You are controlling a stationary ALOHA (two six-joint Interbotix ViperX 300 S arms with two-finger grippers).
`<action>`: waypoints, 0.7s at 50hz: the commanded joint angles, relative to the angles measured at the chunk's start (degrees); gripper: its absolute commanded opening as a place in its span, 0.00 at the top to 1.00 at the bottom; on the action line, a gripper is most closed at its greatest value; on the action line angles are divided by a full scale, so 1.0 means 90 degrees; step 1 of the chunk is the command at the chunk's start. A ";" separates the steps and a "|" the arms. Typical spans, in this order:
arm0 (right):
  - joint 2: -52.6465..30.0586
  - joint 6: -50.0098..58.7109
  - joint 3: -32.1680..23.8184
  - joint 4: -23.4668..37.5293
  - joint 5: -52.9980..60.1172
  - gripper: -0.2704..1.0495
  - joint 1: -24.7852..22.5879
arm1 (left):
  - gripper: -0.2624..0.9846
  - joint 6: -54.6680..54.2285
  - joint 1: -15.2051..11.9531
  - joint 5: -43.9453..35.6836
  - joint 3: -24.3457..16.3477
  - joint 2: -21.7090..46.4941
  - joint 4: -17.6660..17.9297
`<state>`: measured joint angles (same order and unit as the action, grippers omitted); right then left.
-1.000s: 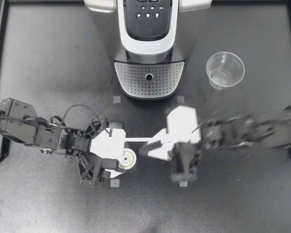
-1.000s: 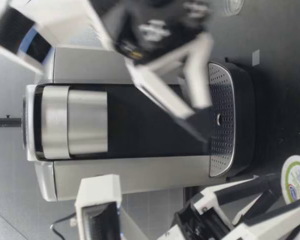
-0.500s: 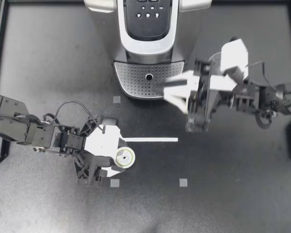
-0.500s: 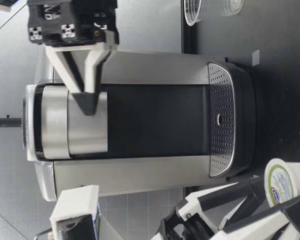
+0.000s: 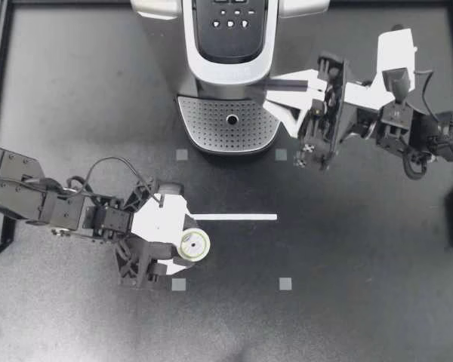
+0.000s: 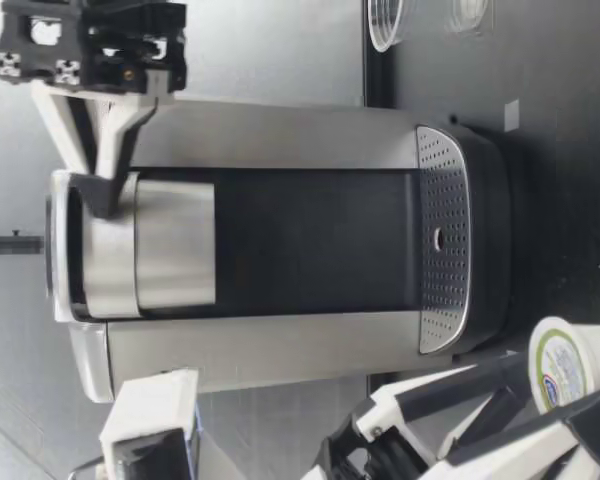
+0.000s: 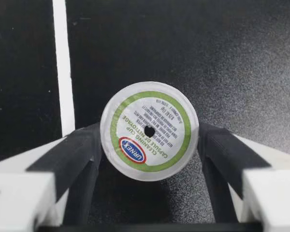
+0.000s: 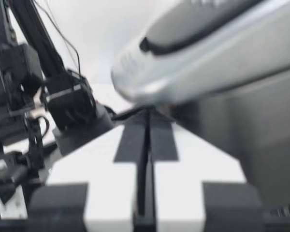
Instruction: Place the coffee capsule inside the capsule container, then place the cup onto the center of the cup tray, then push the 'Hot Water' and 'Travel Mug' buttons.
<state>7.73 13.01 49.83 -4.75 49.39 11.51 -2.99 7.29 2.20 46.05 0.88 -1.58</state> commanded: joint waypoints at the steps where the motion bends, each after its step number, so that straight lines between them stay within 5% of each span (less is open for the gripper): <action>1: 0.0098 -0.0010 -0.0244 -0.0010 0.0137 0.70 0.0039 | 0.37 0.0000 -0.0020 -0.0049 -0.0098 -0.0186 0.0000; 35: 0.0176 0.0195 -0.0977 -0.0010 0.0781 0.70 0.0859 | 0.37 0.0020 -0.0020 -0.0049 -0.0195 -0.0215 0.0000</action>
<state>7.91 14.68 42.89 -4.75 55.90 17.31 -2.81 7.29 2.20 45.53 0.79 -1.58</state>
